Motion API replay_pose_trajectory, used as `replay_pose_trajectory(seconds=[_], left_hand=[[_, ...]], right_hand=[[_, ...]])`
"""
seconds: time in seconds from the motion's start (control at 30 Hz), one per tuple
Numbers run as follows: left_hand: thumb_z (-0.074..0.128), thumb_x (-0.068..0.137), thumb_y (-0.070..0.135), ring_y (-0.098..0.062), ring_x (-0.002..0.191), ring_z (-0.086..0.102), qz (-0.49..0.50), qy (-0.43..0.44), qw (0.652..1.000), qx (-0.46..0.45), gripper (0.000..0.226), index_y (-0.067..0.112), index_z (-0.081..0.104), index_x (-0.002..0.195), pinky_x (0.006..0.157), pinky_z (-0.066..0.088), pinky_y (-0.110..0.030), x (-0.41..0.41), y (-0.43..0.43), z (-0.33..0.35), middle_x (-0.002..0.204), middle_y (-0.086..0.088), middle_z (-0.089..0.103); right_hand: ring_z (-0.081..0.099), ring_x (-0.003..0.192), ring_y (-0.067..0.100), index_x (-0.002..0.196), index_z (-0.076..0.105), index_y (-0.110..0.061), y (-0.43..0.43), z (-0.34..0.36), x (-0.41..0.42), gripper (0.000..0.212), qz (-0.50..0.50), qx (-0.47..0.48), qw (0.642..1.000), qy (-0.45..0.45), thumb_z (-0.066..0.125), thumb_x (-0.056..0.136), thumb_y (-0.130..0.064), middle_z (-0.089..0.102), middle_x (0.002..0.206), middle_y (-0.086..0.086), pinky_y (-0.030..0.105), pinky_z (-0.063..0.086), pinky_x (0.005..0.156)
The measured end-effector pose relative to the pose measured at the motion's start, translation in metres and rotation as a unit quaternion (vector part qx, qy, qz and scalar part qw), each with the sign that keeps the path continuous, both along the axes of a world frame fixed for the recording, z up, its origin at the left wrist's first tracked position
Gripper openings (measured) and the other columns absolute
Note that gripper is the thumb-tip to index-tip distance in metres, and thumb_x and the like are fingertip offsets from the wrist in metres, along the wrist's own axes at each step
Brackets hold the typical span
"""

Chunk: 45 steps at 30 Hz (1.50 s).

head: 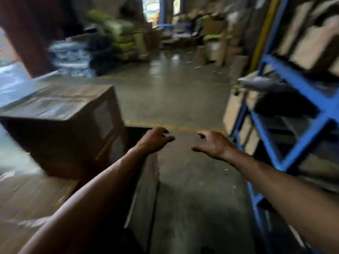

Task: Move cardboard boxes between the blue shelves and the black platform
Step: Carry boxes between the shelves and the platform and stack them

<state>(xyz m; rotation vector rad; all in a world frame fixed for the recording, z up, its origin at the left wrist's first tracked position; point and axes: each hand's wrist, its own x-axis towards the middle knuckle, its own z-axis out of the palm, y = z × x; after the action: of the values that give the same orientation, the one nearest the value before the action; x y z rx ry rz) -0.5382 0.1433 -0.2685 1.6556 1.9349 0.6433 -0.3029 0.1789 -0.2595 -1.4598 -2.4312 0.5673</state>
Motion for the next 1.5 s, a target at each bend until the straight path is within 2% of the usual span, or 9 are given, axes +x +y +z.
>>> replay_pose_trajectory(seconds=[0.23,0.43,0.53,0.73,0.87,1.03,1.17,1.33,1.5], left_hand=[[0.073,0.087,0.034,-0.025,0.088,0.066,-0.205,-0.018,0.977,0.057,0.041,0.006,0.068,0.116,0.076,0.048,-0.031,0.207,0.047,0.064,0.102,-0.015,0.072],[0.073,0.068,0.068,-0.017,0.095,0.07,-0.38,-0.032,0.915,0.132,0.064,0.022,0.073,0.112,0.089,0.054,-0.041,0.399,0.051,0.126,0.102,0.001,0.074],[0.075,0.081,0.048,-0.025,0.103,0.066,-0.413,-0.04,0.895,0.166,0.05,0.014,0.069,0.117,0.085,0.049,-0.033,0.486,0.027,0.162,0.109,-0.006,0.071],[0.071,0.087,0.041,-0.021,0.105,0.064,-0.491,-0.073,0.849,0.182,0.045,0.016,0.066,0.124,0.086,0.048,-0.03,0.636,-0.009,0.194,0.118,-0.005,0.069],[0.069,0.089,0.039,-0.015,0.084,0.067,-0.561,-0.086,0.803,0.184,0.045,0.013,0.063,0.126,0.069,0.049,-0.022,0.708,-0.043,0.209,0.119,-0.008,0.068],[0.072,0.085,0.043,-0.024,0.104,0.066,-0.63,-0.147,0.74,0.185,0.049,0.014,0.064,0.124,0.088,0.051,-0.034,0.79,-0.09,0.231,0.113,-0.005,0.071],[0.063,0.081,0.051,-0.024,0.097,0.067,-0.678,-0.147,0.688,0.214,0.054,0.005,0.071,0.107,0.077,0.05,-0.034,0.847,-0.136,0.25,0.104,-0.012,0.073],[0.075,0.086,0.016,-0.022,0.1,0.066,-0.716,-0.237,0.635,0.166,0.011,0.012,0.068,0.094,0.073,0.047,-0.019,0.9,-0.193,0.264,0.095,-0.004,0.07],[0.084,0.075,0.04,-0.014,0.096,0.064,-0.717,-0.288,0.623,0.119,0.064,0.018,0.053,0.126,0.08,0.048,-0.019,0.927,-0.214,0.274,0.103,0.003,0.068]], right_hand=[[0.058,0.119,0.029,0.13,0.054,-0.01,-0.098,0.068,0.217,0.07,-0.277,0.089,0.956,-0.03,0.074,0.076,-0.05,0.061,0.129,0.013,0.04,0.047,0.096],[0.056,0.12,0.028,0.136,0.046,-0.021,-0.212,0.136,0.387,0.085,-0.503,0.176,0.845,-0.035,0.071,0.067,-0.063,0.057,0.134,0.007,0.039,0.048,0.092],[0.062,0.103,0.029,0.118,0.052,-0.022,-0.25,0.156,0.459,0.077,-0.591,0.198,0.781,-0.029,0.07,0.059,-0.067,0.064,0.117,0.006,0.037,0.053,0.078],[0.05,0.126,0.032,0.141,0.043,-0.013,-0.308,0.18,0.565,0.086,-0.721,0.236,0.651,0.022,0.077,0.071,-0.05,0.053,0.137,0.012,0.036,0.044,0.098],[0.054,0.118,0.035,0.129,0.051,-0.011,-0.353,0.197,0.604,0.067,-0.758,0.294,0.582,-0.023,0.073,0.076,-0.045,0.059,0.126,0.016,0.04,0.047,0.089],[0.053,0.115,0.037,0.125,0.054,-0.008,-0.411,0.224,0.632,0.063,-0.797,0.346,0.49,-0.075,0.074,0.073,-0.037,0.058,0.124,0.018,0.041,0.047,0.091],[0.046,0.121,0.038,0.13,0.051,-0.007,-0.447,0.239,0.649,0.065,-0.835,0.354,0.415,-0.076,0.073,0.075,-0.035,0.052,0.129,0.02,0.041,0.045,0.092],[0.053,0.118,0.038,0.133,0.049,-0.008,-0.475,0.244,0.67,0.069,-0.849,0.353,0.391,-0.036,0.075,0.075,-0.033,0.054,0.128,0.02,0.038,0.046,0.091],[0.062,0.107,0.033,0.13,0.052,-0.007,-0.481,0.248,0.692,0.081,-0.825,0.351,0.443,0.028,0.087,0.064,-0.038,0.065,0.118,0.015,0.036,0.053,0.084]])
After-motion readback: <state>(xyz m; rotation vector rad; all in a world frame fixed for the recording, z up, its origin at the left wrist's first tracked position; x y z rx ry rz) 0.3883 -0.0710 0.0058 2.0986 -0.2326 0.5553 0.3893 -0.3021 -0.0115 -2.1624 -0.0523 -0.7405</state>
